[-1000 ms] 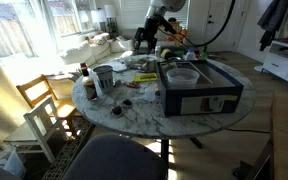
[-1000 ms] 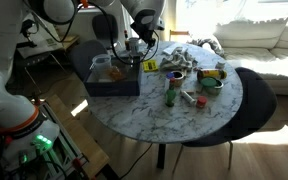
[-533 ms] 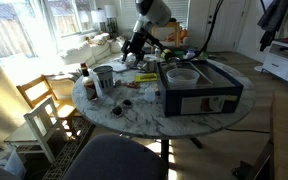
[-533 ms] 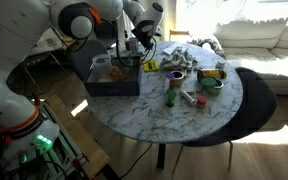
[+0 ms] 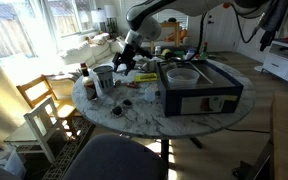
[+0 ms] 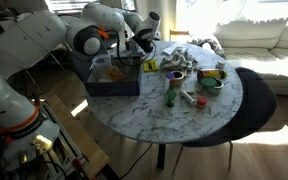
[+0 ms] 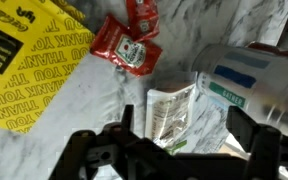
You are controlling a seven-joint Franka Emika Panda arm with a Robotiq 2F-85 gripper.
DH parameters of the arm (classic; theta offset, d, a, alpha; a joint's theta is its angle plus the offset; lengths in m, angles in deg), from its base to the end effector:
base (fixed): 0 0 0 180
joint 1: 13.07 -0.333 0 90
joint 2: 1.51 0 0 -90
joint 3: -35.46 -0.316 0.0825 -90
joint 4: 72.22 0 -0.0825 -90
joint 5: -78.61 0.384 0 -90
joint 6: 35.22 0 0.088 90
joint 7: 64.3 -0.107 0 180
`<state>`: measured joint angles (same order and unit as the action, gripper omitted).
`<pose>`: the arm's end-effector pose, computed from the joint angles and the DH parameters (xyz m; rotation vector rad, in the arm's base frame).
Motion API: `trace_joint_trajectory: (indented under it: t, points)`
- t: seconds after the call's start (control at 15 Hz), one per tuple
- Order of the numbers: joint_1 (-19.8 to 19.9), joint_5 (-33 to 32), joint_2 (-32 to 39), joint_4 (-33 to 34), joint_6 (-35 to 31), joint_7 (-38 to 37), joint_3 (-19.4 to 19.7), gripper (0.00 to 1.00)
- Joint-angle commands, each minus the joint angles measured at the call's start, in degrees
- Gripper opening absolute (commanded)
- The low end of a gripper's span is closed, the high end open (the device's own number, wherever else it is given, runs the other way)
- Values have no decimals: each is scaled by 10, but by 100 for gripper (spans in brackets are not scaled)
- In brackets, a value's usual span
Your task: Pick up the two white and purple packets with a green lid and put them in the clear storage container one by one
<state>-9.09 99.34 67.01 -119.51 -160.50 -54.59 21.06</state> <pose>0.8115 0.0633 0.2057 -2.5980 0.0195 -0.2563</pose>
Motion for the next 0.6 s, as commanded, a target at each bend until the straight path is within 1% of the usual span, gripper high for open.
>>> trace_joint_trajectory:
  t: [0.0, 0.07, 0.13, 0.2, 0.27, 0.33, 0.4, 0.53]
  points:
    - [-27, -18, 77, 105, -8, -26, 16, 87]
    - [-30, -20, 86, 115, -8, -29, 19, 84]
    - [-33, -23, 94, 125, -8, -33, 21, 73]
    - [-36, -26, 100, 132, -7, -36, 23, 70]
    - [-39, -29, 107, 141, -7, -40, 24, 60]
    - [-42, -32, 112, 148, -7, -44, 25, 45]
    - [-44, -35, 118, 155, -5, -48, 26, 42]
    - [-47, -39, 128, 169, -6, -56, 28, 25]
